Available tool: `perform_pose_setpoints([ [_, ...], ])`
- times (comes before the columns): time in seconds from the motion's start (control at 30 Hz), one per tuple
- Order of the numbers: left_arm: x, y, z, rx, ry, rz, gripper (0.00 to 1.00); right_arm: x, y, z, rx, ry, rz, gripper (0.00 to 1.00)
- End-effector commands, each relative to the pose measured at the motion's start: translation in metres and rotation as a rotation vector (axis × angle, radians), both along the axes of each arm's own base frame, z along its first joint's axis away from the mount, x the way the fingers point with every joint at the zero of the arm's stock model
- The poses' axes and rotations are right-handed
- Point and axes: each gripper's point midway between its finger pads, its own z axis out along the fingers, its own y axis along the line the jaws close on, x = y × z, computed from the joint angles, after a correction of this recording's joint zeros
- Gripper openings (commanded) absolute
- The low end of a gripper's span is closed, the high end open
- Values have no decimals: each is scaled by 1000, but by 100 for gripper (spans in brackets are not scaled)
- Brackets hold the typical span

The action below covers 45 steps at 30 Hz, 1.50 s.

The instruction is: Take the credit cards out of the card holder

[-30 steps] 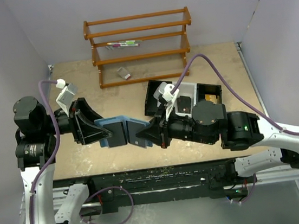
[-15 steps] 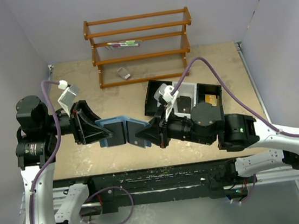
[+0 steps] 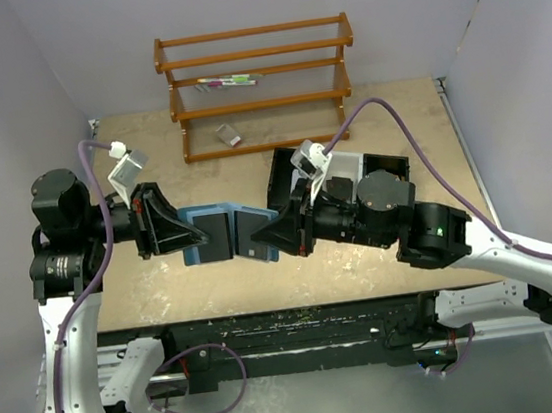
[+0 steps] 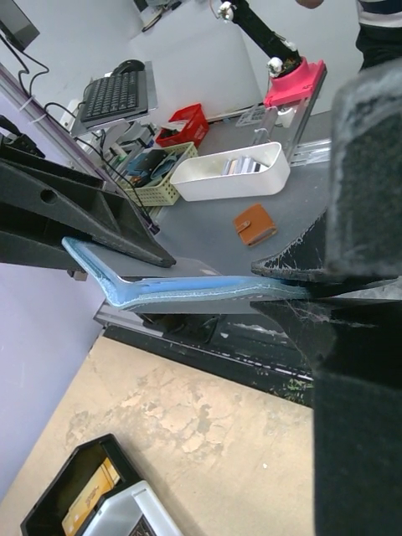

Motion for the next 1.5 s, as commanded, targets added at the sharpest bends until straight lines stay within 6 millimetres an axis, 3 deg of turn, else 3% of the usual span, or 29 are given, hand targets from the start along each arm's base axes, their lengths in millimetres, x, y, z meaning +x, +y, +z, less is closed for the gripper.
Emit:
perform_pose_setpoints([
  [0.0,-5,0,15,-4,-19,-11,0,5,-6,26,107,-10,30,32],
  [0.1,3,0,15,1,8,11,0,19,-15,22,112,23,19,61],
  [0.2,12,0,14,7,34,39,0,30,-33,29,132,36,-21,72],
  [0.3,26,1,8,39,51,108,0,33,-54,53,175,15,-83,77],
  [0.43,45,3,-1,83,86,187,0,25,-73,86,265,-7,-103,76],
  [0.53,54,5,-4,100,98,228,0,22,-65,100,314,-20,-58,76],
  [0.7,56,6,-6,114,89,244,0,21,-18,77,257,50,87,72],
  [0.93,47,5,-1,98,82,200,0,24,19,44,229,108,188,59],
  [1.13,28,1,14,36,81,63,0,23,28,25,211,141,218,54],
  [1.47,2,1,28,-12,66,-48,0,18,38,32,280,152,285,47],
])
